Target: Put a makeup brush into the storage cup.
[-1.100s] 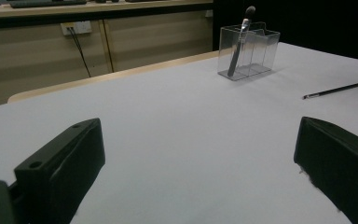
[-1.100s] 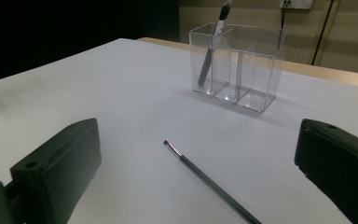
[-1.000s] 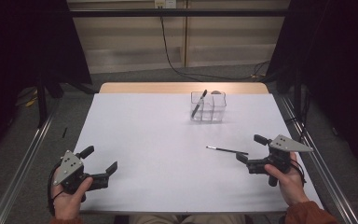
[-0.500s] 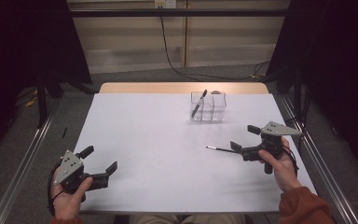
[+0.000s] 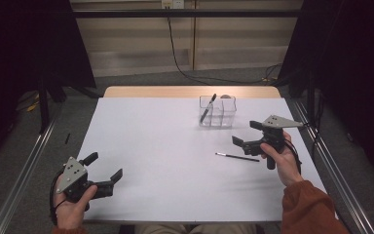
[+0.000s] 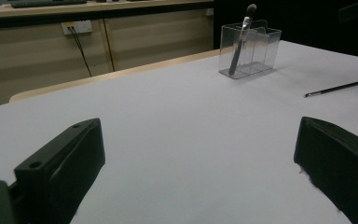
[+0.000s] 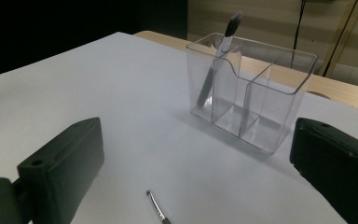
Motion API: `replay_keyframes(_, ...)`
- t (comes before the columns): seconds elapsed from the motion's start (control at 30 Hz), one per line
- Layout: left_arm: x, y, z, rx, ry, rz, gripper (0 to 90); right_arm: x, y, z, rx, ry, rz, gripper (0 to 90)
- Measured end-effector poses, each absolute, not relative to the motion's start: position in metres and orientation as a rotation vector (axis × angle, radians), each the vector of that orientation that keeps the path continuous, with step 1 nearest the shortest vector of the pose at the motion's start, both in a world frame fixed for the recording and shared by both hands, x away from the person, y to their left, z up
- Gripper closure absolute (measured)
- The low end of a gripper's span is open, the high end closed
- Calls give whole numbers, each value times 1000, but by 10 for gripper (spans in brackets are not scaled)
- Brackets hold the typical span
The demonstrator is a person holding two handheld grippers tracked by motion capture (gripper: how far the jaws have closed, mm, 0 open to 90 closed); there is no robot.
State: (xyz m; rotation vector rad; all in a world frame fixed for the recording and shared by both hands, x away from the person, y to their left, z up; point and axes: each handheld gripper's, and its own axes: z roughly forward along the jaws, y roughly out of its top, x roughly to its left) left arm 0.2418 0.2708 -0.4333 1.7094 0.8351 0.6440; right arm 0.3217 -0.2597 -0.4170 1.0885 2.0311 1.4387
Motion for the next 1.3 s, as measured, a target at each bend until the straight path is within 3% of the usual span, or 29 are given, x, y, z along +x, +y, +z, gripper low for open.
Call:
replay_keyframes(0.73,243,270,-434,1723,829,641,19,359,-240,-403,1049,2352,1283,71)
replay_keyframes(0.9,243,271,-434,1720,834,644,19,367,-234,-403,1023,2522,1153,20)
replay_keyframes(1.3,243,271,-434,1722,831,642,19,382,-219,-416,968,2792,853,55)
